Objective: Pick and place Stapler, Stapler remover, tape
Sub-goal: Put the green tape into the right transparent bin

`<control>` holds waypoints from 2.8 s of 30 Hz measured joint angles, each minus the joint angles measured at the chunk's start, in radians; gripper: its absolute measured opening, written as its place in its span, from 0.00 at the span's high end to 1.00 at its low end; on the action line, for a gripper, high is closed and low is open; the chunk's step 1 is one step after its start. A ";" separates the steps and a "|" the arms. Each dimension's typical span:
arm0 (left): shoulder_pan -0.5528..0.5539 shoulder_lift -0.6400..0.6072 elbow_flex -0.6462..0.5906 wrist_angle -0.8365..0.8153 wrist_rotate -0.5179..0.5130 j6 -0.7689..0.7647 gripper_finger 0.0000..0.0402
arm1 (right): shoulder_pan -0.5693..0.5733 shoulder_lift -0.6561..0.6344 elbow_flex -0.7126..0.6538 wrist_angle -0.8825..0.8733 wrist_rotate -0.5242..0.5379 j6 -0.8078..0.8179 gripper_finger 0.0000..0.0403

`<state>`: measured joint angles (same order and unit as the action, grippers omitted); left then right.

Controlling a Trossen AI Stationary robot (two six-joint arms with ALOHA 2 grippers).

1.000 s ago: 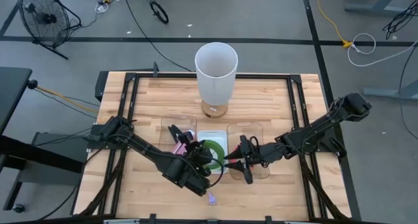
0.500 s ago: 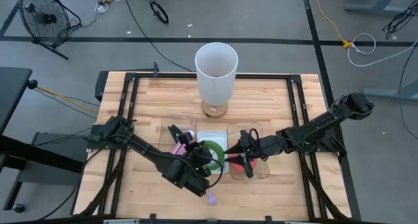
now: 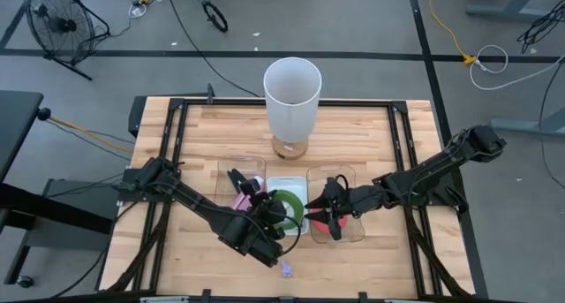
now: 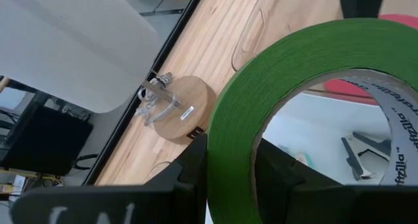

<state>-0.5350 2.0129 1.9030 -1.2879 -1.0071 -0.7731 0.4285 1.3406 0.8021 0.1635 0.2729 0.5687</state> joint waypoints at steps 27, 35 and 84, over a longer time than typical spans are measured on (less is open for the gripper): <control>0.008 0.000 -0.002 -0.031 -0.017 0.006 0.78 | -0.069 0.124 0.000 0.169 -0.087 -0.020 0.78; 0.008 0.000 -0.001 -0.049 -0.011 -0.006 0.69 | -0.071 0.119 0.001 0.141 -0.082 -0.061 0.78; -0.057 -0.001 0.000 -0.283 0.082 -0.095 0.54 | 0.027 -0.305 -0.174 -0.504 -0.299 0.496 0.79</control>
<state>-0.5922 2.0121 1.9034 -1.5712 -0.9253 -0.8680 0.4557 1.0351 0.6279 -0.3404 -0.0262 1.0651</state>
